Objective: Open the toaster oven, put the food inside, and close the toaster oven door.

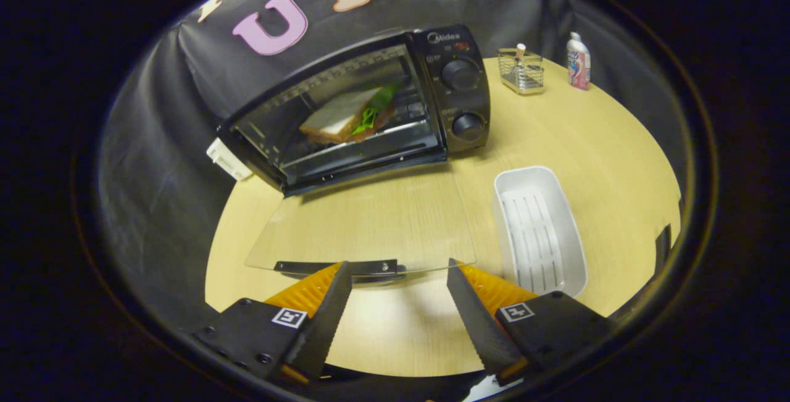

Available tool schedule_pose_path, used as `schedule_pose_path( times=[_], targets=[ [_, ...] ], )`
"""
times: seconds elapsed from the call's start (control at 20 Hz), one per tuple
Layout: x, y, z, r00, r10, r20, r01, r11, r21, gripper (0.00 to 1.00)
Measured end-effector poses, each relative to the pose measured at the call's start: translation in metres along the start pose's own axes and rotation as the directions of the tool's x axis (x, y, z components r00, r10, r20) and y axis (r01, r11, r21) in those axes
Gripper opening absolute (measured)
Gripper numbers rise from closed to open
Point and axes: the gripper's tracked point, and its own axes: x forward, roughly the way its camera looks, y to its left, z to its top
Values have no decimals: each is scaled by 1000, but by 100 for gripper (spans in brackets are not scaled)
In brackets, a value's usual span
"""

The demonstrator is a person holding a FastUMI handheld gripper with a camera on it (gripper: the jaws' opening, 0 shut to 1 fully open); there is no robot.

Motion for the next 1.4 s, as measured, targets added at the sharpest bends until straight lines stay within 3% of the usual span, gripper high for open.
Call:
schedule_pose_path(
  times=[0.35,0.5,1.05,1.4],
  targets=[
    [-20,24,87,980,19,196,-11,999,-42,98],
    [-18,30,112,969,44,242,-45,999,-1,98],
    [4,41,177,921,52,386,-79,995,55,100],
    [17,44,192,909,51,413,-92,993,79,100]
  ],
)
